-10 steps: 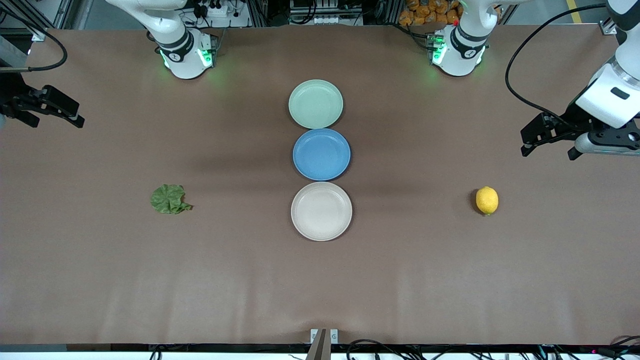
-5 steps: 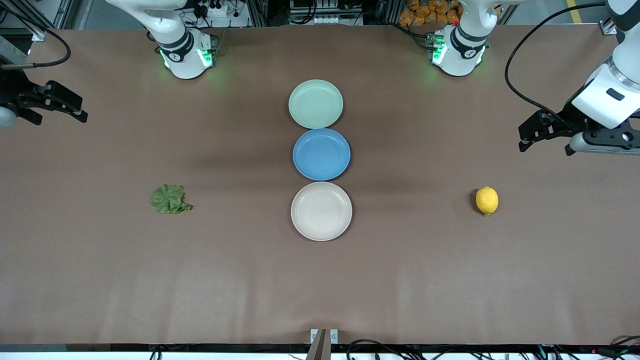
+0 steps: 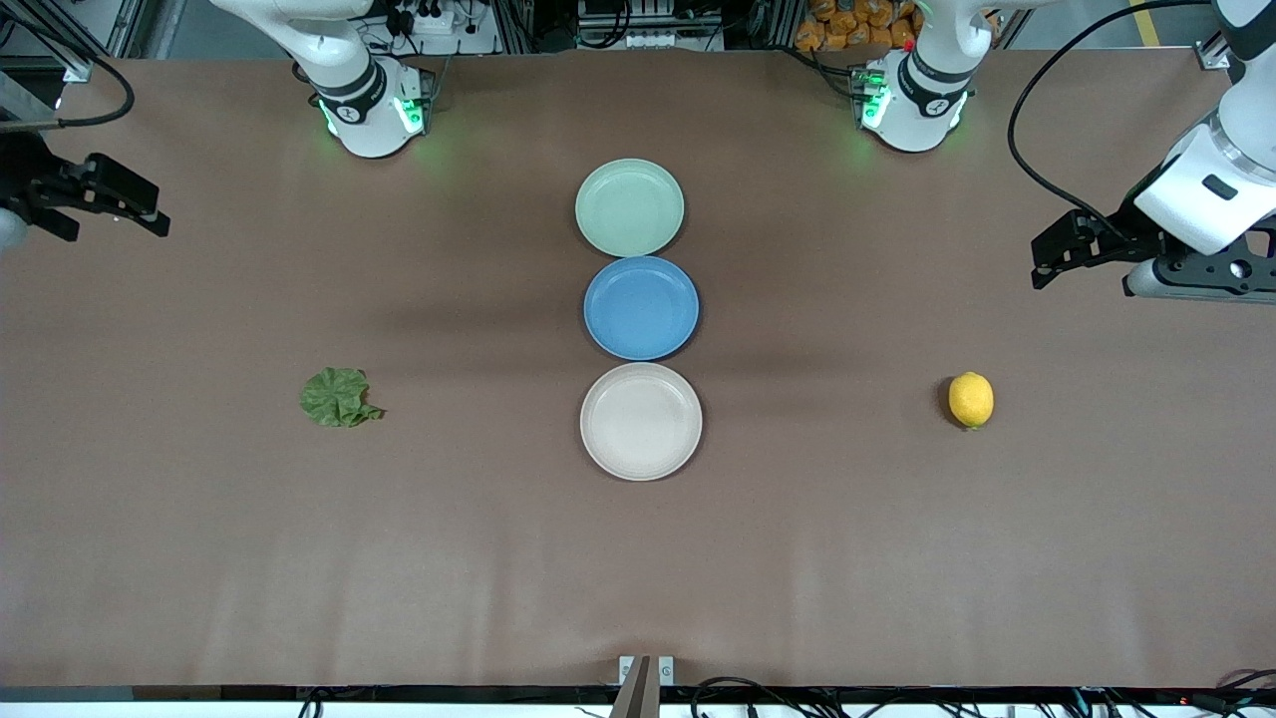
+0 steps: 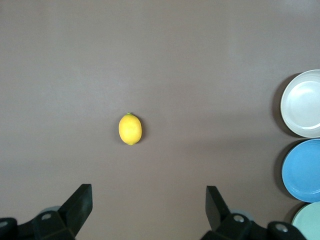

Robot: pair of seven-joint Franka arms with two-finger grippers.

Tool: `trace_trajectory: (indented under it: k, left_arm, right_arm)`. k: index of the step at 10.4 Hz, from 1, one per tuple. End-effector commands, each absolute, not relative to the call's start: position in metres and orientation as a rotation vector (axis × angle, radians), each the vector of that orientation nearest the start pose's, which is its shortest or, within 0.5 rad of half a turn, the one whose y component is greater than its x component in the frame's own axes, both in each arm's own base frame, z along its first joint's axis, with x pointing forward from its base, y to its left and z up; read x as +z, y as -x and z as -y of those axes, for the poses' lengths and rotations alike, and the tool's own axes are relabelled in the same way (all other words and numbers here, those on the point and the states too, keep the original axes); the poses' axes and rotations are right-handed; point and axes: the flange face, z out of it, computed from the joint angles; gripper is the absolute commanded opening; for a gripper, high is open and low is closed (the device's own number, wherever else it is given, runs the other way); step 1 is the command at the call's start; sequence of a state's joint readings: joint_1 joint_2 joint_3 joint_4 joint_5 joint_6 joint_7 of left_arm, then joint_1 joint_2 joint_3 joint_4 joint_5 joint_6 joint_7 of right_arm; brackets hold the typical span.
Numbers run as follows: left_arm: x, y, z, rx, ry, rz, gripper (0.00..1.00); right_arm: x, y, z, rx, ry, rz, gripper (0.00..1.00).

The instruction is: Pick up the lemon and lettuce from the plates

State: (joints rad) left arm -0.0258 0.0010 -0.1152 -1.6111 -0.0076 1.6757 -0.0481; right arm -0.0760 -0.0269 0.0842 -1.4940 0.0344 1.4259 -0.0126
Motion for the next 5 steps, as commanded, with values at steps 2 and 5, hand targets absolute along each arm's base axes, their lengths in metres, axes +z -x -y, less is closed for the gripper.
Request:
trace_trajectory:
  k: [2,5]
  left_arm:
    - [0.621,-0.5564,0.081,-0.082,3.16,-0.178,1.0]
    - [0.6231,-0.5571,0.0802,-0.089,3.161,-0.176,1.0]
  right_arm:
    - [0.6757,-0.5234,-0.0089,0.073,3.103,0.062,1.0]
    - [0.6763,-0.5232,-0.0089,0.073,3.103,0.06,1.0]
